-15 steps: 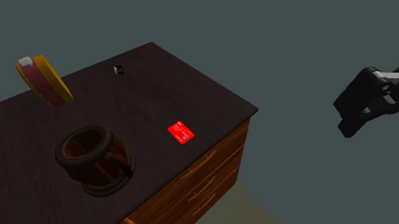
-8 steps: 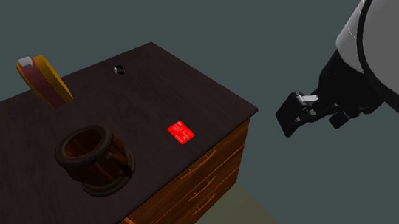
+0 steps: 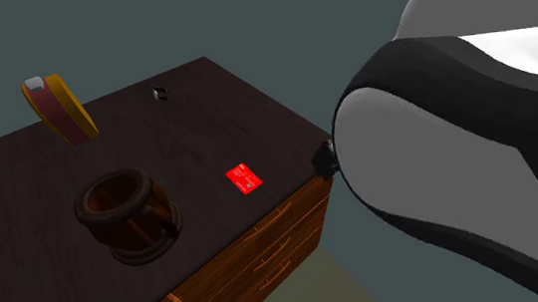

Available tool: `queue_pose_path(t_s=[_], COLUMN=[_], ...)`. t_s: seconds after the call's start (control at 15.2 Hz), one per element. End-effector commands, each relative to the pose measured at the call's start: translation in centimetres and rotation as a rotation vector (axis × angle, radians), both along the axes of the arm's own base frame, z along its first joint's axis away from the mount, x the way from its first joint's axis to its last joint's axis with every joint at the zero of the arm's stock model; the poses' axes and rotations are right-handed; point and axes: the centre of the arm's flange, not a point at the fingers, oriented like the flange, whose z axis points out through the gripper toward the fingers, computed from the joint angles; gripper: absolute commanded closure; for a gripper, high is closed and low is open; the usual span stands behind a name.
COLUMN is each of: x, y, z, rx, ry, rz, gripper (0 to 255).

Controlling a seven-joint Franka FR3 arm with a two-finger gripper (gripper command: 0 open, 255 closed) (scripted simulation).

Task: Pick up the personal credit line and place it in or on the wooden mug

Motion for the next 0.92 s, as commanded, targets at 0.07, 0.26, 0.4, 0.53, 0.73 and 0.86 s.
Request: queue_pose_path(t_s=[0.07, 0.26, 0.4, 0.53, 0.73, 0.86], x=[1.2, 2.5, 3.3, 4.1, 5.2, 5.9], y=[2.3, 4.8, 6.5, 8.3, 11.1, 13.0], z=[-2.1, -4.1, -5.4, -6.6, -8.3, -9.4], rx=[0.022, 0.044, 0.058, 0.072, 0.093, 0.107], ry=[-0.046, -0.089, -0.117, -0.145, -0.187, -0.215], rz=[0.061, 0.122, 0.163, 0.203, 0.264, 0.305], gripper=[0, 0, 0, 0, 0, 0])
